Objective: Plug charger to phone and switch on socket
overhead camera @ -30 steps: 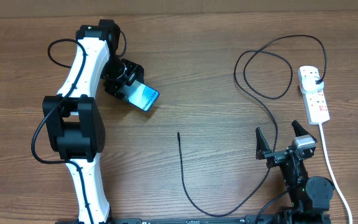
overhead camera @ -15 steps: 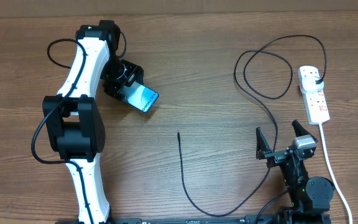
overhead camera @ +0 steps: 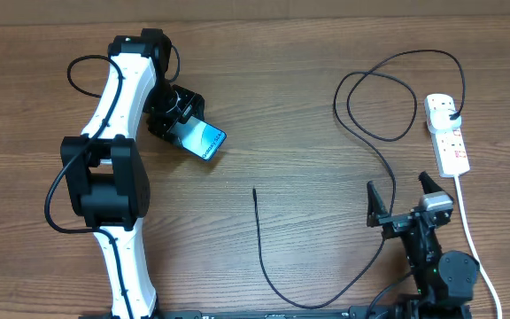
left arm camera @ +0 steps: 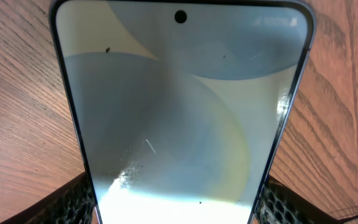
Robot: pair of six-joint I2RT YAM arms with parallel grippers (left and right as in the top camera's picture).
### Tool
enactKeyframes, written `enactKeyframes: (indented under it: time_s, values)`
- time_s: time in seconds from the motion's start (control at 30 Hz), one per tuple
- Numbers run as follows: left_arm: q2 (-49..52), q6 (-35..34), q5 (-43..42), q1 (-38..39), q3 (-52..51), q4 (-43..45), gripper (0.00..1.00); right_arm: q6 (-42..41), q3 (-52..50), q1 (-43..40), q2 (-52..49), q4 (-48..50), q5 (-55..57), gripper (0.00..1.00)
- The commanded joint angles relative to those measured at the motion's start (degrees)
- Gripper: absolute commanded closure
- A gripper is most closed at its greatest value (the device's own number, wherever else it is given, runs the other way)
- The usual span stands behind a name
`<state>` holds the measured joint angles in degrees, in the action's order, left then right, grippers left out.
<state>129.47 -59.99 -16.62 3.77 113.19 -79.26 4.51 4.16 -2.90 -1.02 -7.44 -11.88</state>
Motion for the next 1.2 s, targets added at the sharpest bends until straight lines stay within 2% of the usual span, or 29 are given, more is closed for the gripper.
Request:
enactKeyframes:
  time_s: [0.0, 0.13, 0.33, 0.57, 0.77, 0.97, 1.1, 1.17]
  values:
    - [-0.04, -0.42, 0.5, 0.44, 1.73, -0.24, 0.96, 0.04, 6.84, 0.42, -1.09, -1.51, 4.57, 0.0]
    - [-0.04, -0.42, 0.5, 0.44, 1.73, -0.24, 0.96, 0.74, 12.92, 0.42, -5.44, -4.35, 6.95, 0.0]
    - [-0.04, -0.42, 0.5, 0.44, 1.73, -0.24, 0.96, 1.09, 21.49, 0.42, -17.33, -6.78, 6.51, 0.0]
    - [-0.04, -0.44, 0.48, 0.44, 1.73, -0.22, 0.96, 0.37, 33.9, 0.42, -36.2, -11.78, -2.8, 0.0]
    - [-0.04, -0.46, 0.04, 0.44, 1.73, -0.2, 0.96, -7.1, 44.22, 0.42, -52.11, -14.12, -15.96, 0.0]
    - [-0.04, -0.52, -1.75, 0.44, 1.73, 0.22, 0.96, -20.39, 50.93, 0.42, -66.99, -13.2, -29.88, 0.0]
    - [-0.04, -1.4, -2.93, 0.44, 1.73, 0.57, 0.96, -26.62, 51.41, 0.42, -74.05, -8.07, -39.6, 0.0]
    - [-0.04, -2.03, -2.97, 0.5, 1.73, 0.66, 0.96, -32.26, 51.41, 0.44, -77.02, -4.66, -43.6, 0.0]
